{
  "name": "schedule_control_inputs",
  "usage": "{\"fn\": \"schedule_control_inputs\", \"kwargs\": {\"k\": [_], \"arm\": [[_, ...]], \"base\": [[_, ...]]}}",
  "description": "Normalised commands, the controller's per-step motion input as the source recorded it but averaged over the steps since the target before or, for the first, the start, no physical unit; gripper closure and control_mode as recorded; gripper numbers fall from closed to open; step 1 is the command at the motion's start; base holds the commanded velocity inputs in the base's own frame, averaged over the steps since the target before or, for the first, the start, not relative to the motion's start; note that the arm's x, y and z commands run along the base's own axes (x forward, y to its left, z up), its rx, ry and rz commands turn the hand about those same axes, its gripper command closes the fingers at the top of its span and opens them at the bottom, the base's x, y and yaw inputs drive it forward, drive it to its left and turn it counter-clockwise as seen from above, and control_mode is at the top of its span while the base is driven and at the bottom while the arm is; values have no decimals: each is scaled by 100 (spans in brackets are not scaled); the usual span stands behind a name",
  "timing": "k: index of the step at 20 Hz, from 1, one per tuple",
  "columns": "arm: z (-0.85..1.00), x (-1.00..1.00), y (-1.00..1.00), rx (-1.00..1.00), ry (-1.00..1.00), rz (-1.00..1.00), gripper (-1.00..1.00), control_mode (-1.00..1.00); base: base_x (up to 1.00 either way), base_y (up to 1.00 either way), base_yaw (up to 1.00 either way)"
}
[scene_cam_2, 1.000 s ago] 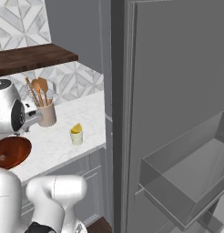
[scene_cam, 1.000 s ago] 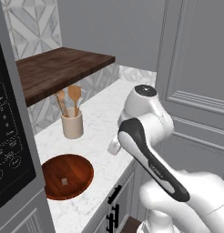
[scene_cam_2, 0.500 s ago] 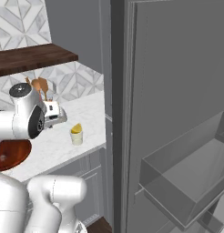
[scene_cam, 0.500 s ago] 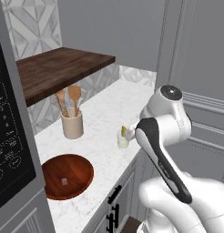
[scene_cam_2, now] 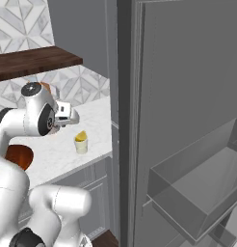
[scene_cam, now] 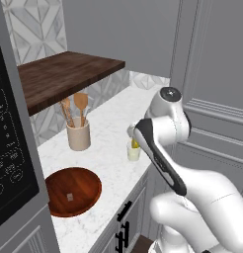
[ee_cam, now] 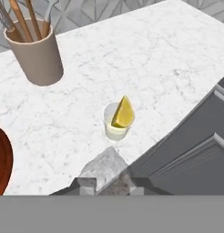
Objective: Grab a lemon wedge from the fridge and one ice cube from the ice bowl, and put them in the glass of lemonade.
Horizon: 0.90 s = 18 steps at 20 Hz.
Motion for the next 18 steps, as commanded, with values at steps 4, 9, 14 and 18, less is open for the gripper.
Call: {"fn": "schedule_control_inputs", "kwargs": {"k": [4, 9, 14, 18], "arm": [[-13, 85, 0, 1, 0, -1, 100, -100], [-52, 19, -1, 3, 0, 0, 100, -100], [-28, 1, 0, -1, 0, 0, 100, -100], [-27, 2, 0, -1, 0, 0, 100, -100]], "base": [[0, 0, 0], [0, 0, 0], [0, 0, 0], [0, 0, 0]]}}
